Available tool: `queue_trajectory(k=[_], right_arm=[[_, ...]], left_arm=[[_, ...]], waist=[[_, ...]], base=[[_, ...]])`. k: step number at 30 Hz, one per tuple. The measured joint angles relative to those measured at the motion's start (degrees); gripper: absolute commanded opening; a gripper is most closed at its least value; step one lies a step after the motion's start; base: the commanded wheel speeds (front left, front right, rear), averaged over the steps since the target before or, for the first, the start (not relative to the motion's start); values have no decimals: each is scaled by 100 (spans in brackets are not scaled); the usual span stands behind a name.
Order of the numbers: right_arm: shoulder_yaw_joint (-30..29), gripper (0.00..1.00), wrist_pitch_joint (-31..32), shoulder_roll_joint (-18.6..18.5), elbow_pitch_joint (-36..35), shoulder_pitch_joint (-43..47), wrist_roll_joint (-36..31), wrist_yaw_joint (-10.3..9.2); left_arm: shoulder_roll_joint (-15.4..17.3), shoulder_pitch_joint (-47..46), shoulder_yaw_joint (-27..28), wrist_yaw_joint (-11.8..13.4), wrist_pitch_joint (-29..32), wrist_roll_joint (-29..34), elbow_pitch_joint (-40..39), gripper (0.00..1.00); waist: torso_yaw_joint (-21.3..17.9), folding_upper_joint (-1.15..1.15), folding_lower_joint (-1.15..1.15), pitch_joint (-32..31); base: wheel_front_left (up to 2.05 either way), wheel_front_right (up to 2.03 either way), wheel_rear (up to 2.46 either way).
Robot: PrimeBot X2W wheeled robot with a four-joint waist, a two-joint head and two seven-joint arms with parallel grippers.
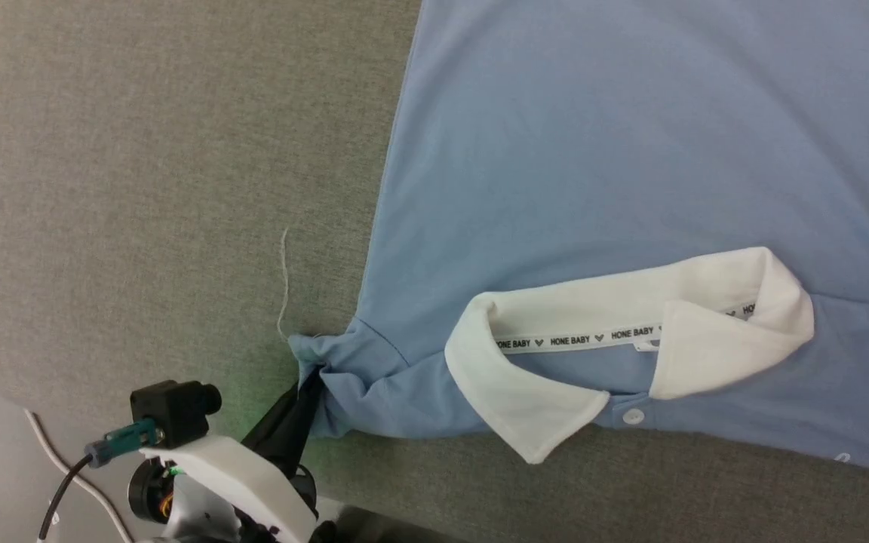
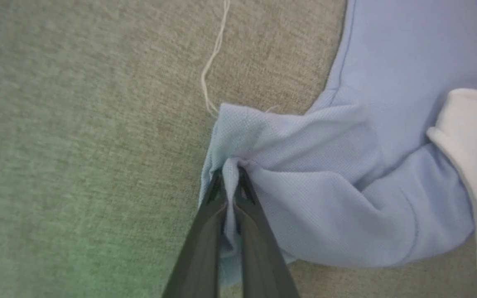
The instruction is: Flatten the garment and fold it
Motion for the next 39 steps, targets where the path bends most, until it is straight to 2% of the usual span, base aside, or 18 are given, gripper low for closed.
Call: queue_trajectory(k=[2,4,9,13,16,18,23,29,34,39], right_arm=[[44,0,33,52,-152,122,-12,1],[93,0,-289,71,-361,383,12,1],[62,0,-1986,82,-877,1311,171,1],[-250,0,-3288,238,-1161,2065,250,4],[-611,0,-3887,453,-1332,2658,294,8],[-865,0,-4052,651,-1464,3034,349,8],[-1399,0,-3879,1098,-1867,4005,522,8],[-1736,0,-2814,1389,-2197,4839,643,9],[-1879,0,-1978,1483,-2203,5225,649,9],[-1928,0,-1568,1496,-1946,5411,760,9]], left_arm=[[-4,-11,-16,-1,-10,0,26,0],[-13,-18,-29,-1,-41,0,83,0],[-31,-15,-9,9,-47,0,256,0],[24,70,44,101,-21,1,310,0],[137,287,131,234,77,2,294,0],[205,463,183,286,149,3,271,0],[301,742,237,382,272,3,85,0],[365,938,263,461,391,2,-88,0],[421,966,276,489,438,2,-153,0],[435,979,255,513,472,2,-209,0]], waist=[[11,0,0,-33],[11,0,1,-95],[-39,0,1,-372],[-122,0,2,-675],[-204,0,1,-939],[-266,0,1,-1121],[-453,0,0,-1565],[-776,0,0,-1942],[-1047,0,0,-2145],[-1221,0,0,-2266]], base=[[0,0,0],[0,0,0],[0,0,0],[0,0,0],[0,0,0],[0,0,0],[0,0,0],[0,0,0],[0,0,0],[0,0,0]])
